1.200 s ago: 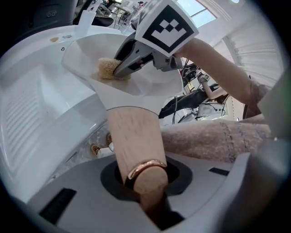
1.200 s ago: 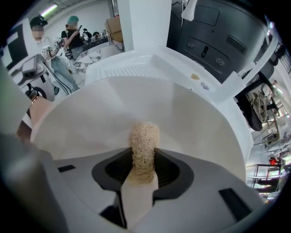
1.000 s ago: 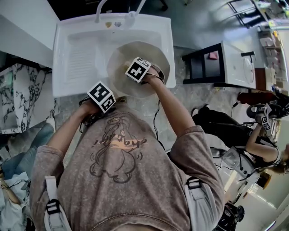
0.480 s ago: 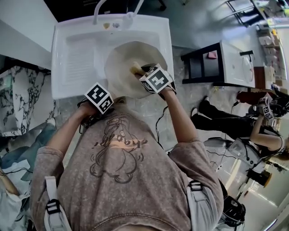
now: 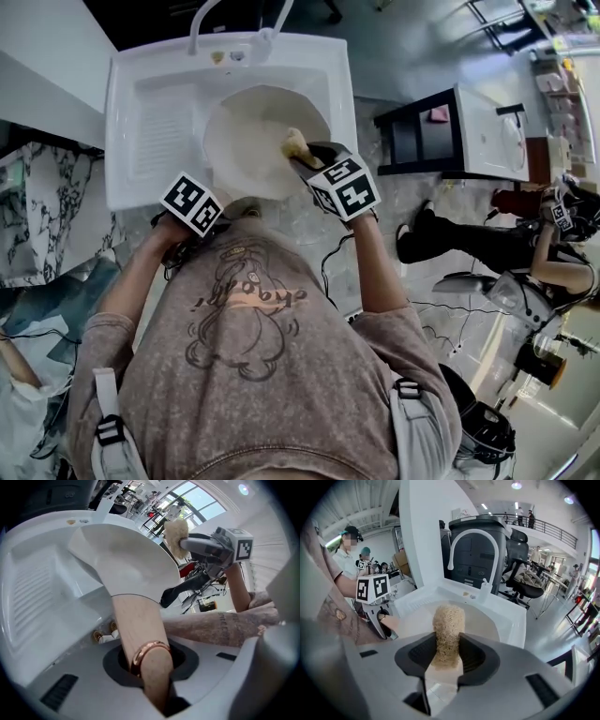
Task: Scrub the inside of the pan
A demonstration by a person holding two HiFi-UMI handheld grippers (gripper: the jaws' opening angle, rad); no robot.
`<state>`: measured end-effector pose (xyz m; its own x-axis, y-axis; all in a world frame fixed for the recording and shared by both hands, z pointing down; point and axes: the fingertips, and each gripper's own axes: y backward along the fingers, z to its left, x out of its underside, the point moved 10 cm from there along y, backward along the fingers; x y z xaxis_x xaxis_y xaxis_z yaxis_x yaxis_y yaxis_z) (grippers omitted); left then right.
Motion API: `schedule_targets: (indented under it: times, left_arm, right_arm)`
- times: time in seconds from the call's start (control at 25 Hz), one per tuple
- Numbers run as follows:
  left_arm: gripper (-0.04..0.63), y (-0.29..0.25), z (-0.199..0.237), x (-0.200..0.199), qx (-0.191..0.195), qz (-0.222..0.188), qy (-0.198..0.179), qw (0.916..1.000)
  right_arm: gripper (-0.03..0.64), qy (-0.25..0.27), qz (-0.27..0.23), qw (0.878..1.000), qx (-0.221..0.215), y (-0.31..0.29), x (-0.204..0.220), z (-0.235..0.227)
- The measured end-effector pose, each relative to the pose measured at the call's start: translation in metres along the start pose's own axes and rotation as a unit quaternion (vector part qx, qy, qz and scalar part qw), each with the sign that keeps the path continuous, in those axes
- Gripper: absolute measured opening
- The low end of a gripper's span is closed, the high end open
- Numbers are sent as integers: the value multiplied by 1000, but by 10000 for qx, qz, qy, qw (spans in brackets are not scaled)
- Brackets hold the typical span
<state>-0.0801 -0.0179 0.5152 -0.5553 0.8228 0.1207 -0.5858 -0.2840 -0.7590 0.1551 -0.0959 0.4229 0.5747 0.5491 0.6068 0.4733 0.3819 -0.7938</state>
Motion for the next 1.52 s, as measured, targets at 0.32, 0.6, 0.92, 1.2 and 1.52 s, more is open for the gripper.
schedule_targets:
  times: [0.32,0.6,0.92,1.2,1.52]
  left_arm:
    - [86,10,11,11,-148,-204,269,9993]
    - [86,25,27,21,-437,-477,682,9956]
    - [87,49,40,32,-637,-1118,1247,9838]
    - [88,69,44,33,-937,-1621,1540,9702]
    - [89,80,44,29,-1030,-1788,1560,9660]
  right_arm:
    - [156,-777,-469,9954,320,19,37,-4]
    - [158,-1434,-744,9864,288,7,61,6]
    - [158,-1752,-770,9813,215,-20,75,23]
    - [158,-1903,-775,9786,89,-32,78,29]
    - [158,-1971,-833,9768,10,-37,73,24]
